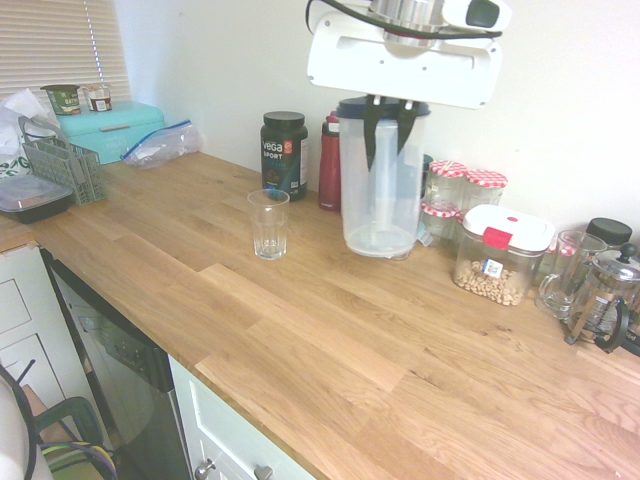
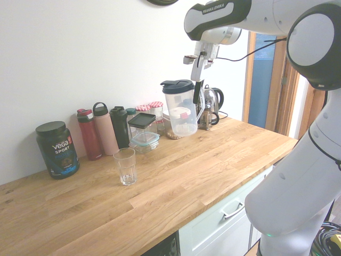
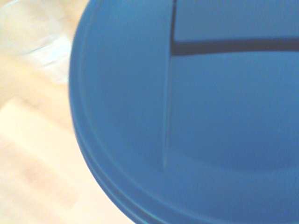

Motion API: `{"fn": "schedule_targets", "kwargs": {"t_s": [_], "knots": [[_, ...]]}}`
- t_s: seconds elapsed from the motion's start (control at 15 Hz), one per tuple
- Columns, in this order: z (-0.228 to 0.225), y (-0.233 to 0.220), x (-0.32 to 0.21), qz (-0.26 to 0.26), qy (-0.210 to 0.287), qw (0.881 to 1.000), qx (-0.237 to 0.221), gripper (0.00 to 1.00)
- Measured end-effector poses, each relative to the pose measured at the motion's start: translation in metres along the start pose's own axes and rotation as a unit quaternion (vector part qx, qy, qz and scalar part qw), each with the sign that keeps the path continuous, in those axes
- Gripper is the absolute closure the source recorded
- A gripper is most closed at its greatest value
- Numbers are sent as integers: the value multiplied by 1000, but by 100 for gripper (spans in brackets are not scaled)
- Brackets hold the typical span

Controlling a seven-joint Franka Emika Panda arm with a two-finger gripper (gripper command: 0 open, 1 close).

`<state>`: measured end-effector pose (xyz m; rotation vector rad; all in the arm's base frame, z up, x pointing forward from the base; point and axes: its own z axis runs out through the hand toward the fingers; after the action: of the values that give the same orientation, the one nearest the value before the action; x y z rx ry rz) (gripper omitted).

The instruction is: Pour me some water

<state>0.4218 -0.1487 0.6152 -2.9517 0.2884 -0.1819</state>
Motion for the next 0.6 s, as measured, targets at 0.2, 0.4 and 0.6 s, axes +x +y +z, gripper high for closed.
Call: {"fn": "schedule_targets", "kwargs": {"t_s": [0.2, 0.4, 0.6], "knots": [[5, -40, 4, -84, -44, 996, 4, 100], [21, -84, 20, -164, -91, 982, 0, 100], [35, -115, 40, -234, -140, 961, -35, 100]]}}
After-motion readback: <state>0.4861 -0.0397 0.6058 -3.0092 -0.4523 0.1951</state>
